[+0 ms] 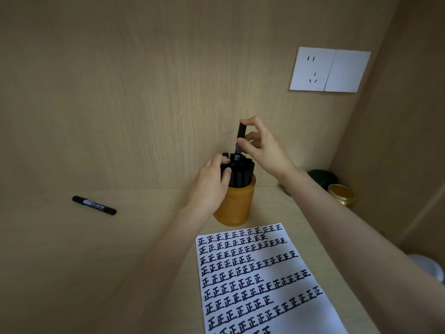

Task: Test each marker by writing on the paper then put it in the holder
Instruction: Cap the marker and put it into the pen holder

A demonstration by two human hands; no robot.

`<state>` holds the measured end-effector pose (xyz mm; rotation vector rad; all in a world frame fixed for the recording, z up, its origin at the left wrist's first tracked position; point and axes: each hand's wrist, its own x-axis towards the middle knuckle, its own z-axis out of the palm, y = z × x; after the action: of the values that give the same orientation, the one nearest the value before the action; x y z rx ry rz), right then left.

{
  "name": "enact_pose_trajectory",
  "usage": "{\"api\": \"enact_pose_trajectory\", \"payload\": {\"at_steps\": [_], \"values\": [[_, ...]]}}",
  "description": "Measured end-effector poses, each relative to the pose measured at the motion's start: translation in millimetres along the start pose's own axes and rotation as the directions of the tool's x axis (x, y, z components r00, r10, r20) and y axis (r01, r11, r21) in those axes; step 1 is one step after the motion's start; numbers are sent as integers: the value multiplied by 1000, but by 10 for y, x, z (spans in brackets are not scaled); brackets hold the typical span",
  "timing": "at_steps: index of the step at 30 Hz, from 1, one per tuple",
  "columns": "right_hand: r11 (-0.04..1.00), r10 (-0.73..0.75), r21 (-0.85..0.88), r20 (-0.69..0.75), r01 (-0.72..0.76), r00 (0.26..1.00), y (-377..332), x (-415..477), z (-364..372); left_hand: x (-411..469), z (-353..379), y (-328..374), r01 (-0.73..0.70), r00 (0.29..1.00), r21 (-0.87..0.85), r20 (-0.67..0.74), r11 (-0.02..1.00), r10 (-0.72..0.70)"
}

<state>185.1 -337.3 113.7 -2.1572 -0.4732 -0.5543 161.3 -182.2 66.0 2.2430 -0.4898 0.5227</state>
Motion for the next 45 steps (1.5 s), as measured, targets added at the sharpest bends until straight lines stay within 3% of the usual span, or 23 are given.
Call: {"api": "enact_pose_trajectory", "payload": {"at_steps": [12,19,28,37,45], "values": [[999,-16,-43,-4,16,1000,-13,50,81,-15,14,-7,17,1000,-6,-19,1000,-18],[998,11,55,49,-14,999,27,53,15,-26,13,-16,-30,999,17,-20,999,30],[983,-53,171,-115,72,992,14,88,14,-26,35,-56,-33,998,8,-48,999,33],[996,-87,6,28,87,996,1,104,145,-13,40,-70,-30,998,-25,-61,999,28],[998,-62,9,4,62,998,54,58,68,-30,68,-54,-3,997,-28,-71,1000,1]]}}
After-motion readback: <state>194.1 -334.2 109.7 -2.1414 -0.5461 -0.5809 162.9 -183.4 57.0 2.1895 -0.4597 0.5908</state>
